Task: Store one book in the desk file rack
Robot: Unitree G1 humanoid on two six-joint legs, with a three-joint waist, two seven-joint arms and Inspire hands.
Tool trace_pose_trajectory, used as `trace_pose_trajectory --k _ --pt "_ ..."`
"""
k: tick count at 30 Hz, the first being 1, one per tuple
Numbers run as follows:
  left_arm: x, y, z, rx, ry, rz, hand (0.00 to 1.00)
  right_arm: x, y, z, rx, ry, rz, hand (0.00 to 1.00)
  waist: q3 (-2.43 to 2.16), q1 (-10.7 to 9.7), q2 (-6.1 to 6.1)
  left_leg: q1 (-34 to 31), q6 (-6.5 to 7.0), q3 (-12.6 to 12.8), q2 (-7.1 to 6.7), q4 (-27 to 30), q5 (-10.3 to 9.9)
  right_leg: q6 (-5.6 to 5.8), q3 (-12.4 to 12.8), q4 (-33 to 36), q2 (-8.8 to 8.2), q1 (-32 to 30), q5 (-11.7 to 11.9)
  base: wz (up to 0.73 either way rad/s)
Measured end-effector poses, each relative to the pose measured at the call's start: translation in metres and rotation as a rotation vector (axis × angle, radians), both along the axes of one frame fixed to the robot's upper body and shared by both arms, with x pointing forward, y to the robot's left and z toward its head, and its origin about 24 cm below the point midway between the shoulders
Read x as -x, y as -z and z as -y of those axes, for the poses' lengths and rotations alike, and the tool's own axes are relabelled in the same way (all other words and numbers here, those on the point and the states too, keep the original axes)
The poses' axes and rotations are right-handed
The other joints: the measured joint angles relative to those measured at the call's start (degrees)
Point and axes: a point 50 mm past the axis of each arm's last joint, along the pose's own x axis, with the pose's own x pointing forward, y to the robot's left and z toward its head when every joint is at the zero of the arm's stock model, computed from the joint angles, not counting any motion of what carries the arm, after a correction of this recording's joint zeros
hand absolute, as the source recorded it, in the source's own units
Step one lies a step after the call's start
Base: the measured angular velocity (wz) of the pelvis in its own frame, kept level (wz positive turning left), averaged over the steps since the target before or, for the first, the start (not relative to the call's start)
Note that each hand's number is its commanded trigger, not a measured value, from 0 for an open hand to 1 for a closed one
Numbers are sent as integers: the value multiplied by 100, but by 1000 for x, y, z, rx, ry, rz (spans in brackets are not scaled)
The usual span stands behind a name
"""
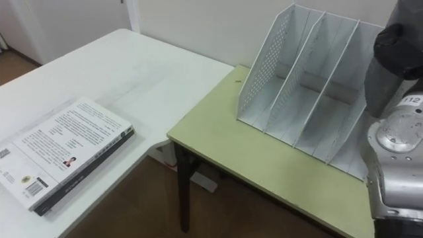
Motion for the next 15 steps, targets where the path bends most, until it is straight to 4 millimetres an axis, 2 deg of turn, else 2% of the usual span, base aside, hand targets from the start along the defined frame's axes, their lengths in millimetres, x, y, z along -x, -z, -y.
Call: trace_pose_trajectory --k 5,7,9,10,15 --pt "-1 -1 -2 -3 -10 3 0 -1 -11 7 -2 3 6 100 -15 33 -88 -8 -2 1 -38 3 3 0 -1 -24 2 1 -10 0" --pt "-2 -1 -4 -7 -13 1 0 -4 -10 10 -4 14 -9 100 -36 57 -162 -13 -3 1 -36 6 4 -1 -1 -43 6 3 -10 0" --pt "-1 -2 -7 -12 -12 -3 0 -6 -7 14 -9 27 -48 100 -90 110 -261 -16 -3 0 -35 6 4 -3 -14 -85 6 10 -7 0" --pt "-1 -2 -7 -13 -10 -4 0 -7 -8 14 -11 25 -54 100 -97 116 -274 -17 -3 -1 -35 6 3 -3 -18 -85 5 9 -7 3" --pt "-6 -4 -9 -24 23 1 0 -12 -10 12 -24 -11 -62 100 -96 185 -291 -27 -3 -47 -5 5 3 -3 -163 -85 -17 35 -3 3"
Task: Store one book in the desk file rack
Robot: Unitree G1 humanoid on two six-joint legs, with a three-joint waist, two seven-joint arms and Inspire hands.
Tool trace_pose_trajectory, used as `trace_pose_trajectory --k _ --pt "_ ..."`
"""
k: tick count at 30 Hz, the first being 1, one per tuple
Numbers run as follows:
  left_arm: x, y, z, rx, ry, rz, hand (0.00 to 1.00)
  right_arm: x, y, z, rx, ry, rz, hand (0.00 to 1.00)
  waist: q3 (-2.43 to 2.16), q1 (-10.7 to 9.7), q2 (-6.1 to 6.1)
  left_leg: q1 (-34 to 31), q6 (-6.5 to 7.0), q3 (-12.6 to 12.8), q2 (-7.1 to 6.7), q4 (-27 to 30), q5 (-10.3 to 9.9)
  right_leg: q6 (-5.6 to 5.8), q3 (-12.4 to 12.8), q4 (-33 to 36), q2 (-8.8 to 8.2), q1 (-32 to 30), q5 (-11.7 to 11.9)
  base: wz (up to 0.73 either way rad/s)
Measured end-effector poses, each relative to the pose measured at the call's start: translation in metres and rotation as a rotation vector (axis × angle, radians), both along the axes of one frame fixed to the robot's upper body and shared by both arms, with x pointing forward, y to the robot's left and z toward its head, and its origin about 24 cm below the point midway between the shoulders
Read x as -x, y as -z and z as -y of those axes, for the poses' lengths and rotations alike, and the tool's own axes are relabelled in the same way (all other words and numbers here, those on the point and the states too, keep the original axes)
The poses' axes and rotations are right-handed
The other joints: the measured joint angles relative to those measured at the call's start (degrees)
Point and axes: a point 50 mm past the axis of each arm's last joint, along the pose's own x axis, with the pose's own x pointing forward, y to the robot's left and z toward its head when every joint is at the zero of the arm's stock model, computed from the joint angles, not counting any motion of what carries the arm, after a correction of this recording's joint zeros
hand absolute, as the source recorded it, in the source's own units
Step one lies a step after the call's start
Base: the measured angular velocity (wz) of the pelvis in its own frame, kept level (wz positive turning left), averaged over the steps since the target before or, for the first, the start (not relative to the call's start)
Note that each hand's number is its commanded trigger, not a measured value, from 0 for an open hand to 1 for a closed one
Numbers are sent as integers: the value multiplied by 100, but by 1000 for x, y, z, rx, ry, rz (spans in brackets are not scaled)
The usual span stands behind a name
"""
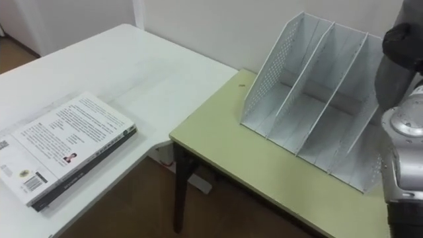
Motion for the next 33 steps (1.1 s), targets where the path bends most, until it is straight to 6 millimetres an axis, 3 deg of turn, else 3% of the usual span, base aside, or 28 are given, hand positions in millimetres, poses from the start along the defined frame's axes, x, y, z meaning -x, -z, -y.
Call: trace_pose_trajectory --k 8,16,20,27,28,29,33 --pt "-4 -2 0 -3 14 8 0 -10 12 4 -88 -29 -78 100 33 94 10 -26 0 -59 7 36 -1 -4 -77 0 -7 -16 15 3" --pt "-5 -3 -1 -10 31 8 0 -9 11 8 -82 -20 -82 100 46 103 19 -82 0 -95 4 52 -1 -7 -138 -4 -14 -25 17 3" --pt "-6 -3 -1 -10 32 12 0 -11 11 8 -92 -22 -91 100 76 125 8 -74 0 -93 2 57 0 -7 -134 -2 -15 -23 17 0" --pt "-7 -4 -1 1 22 -3 0 -23 25 19 -235 7 -194 100 80 117 21 -103 0 -153 3 79 -1 -9 -185 5 -20 -18 22 3" --pt "-6 -3 -1 4 19 -10 0 -23 28 21 -245 16 -216 28 72 119 35 -110 0 -160 3 77 -1 -9 -195 4 -20 -22 22 5" --pt "-5 -3 0 6 18 -13 0 -23 30 21 -249 19 -226 0 65 118 46 -113 0 -162 3 77 -1 -9 -199 4 -20 -23 22 0" --pt "-4 -3 1 13 13 -33 0 -23 31 22 -277 23 -235 0 19 110 123 -102 0 -161 -1 77 0 -9 -210 2 -21 -22 21 -1"
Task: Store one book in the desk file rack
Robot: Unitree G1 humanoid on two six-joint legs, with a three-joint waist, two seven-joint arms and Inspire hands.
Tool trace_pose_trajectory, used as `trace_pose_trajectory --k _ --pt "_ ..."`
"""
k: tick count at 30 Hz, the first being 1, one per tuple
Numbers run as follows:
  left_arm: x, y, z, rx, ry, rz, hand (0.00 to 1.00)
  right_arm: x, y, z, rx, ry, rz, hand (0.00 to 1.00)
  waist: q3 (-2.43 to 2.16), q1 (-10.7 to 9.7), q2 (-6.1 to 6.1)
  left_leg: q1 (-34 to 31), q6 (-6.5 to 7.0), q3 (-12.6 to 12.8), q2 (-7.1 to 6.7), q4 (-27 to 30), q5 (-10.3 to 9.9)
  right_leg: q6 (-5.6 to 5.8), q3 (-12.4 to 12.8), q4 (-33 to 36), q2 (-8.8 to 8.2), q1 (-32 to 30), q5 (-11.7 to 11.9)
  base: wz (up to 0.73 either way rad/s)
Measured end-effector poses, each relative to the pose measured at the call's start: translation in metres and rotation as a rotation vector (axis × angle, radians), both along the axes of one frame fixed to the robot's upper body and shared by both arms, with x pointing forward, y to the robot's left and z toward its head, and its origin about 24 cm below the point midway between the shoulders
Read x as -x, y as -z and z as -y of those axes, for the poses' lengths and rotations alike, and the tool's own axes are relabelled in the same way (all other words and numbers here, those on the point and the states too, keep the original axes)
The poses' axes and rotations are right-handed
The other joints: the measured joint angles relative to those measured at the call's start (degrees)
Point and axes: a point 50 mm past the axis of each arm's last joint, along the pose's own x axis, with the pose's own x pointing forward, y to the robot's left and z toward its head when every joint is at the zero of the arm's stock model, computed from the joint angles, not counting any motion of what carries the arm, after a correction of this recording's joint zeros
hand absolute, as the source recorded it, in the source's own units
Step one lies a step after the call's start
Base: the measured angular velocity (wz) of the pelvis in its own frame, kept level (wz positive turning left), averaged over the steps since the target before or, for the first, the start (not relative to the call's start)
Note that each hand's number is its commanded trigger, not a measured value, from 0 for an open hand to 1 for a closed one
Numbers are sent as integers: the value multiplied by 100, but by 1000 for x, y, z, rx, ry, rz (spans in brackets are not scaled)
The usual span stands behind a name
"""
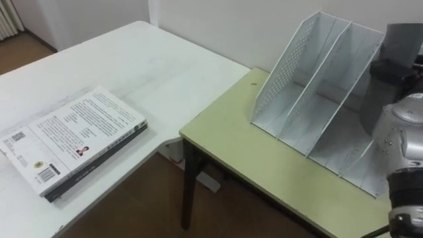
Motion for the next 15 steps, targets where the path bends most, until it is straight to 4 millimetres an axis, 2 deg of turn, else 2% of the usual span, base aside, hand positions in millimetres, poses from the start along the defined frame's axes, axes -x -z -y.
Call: trace_pose_trajectory --k 15 --pt "2 0 -1 -2 -4 -5 0 1 -5 5 -108 -10 53 0 3 8 5 63 1 -14 18 55 1 -17 -61 15 -1 97 26 -1"
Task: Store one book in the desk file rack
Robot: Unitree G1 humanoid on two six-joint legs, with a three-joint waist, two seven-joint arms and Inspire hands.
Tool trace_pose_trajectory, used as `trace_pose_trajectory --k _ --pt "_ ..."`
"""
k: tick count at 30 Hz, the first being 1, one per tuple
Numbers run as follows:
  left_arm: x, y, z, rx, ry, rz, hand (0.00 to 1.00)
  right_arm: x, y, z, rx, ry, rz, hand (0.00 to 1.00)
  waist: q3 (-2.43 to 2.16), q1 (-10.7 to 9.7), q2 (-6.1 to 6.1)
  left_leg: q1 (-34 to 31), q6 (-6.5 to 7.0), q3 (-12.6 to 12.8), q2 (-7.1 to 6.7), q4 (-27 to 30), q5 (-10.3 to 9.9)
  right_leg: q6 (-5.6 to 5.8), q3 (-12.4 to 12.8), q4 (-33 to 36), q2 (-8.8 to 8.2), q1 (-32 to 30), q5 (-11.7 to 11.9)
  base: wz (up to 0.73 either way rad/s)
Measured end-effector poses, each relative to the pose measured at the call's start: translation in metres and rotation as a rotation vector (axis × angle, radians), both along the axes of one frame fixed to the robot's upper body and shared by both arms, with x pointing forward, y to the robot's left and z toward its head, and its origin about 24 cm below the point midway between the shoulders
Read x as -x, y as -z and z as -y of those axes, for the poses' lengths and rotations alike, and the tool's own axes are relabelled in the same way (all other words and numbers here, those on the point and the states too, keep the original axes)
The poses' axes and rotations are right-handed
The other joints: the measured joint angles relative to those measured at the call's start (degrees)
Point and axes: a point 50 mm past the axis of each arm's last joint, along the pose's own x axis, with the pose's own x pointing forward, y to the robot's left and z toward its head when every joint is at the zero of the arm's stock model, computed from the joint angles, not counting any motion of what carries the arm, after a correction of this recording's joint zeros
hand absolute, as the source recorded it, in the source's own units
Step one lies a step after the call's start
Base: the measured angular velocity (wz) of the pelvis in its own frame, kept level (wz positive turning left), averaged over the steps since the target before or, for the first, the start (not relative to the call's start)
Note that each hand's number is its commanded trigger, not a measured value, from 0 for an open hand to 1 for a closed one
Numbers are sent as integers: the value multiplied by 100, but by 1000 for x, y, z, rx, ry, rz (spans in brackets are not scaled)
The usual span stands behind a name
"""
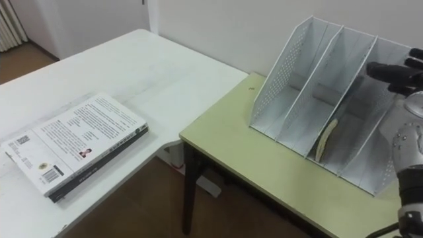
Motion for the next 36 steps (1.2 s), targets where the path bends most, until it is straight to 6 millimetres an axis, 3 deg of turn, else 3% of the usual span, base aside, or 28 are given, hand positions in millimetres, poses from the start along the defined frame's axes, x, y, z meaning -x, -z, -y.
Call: trace_pose_trajectory --k 14,22,30,36 --pt "0 0 -1 -18 -2 -4 0 -2 -4 0 2 -25 13 0 5 -9 14 9 4 -1 -8 3 2 1 -36 47 -12 -8 0 0" --pt "-1 0 -2 -35 -7 0 0 -16 -40 -16 -45 -143 162 0 17 -38 80 9 5 1 -1 5 5 1 -54 61 -15 -16 0 0" --pt "-1 -2 -10 -59 -16 14 0 -17 -84 -65 76 -521 359 0 29 -2 37 49 5 25 -1 -10 5 1 19 57 -10 -1 -1 -2" --pt "-8 -3 -13 -68 -8 28 0 -5 -97 -116 186 -884 444 0 37 10 -32 50 4 20 12 14 5 -1 63 64 -18 22 1 0"
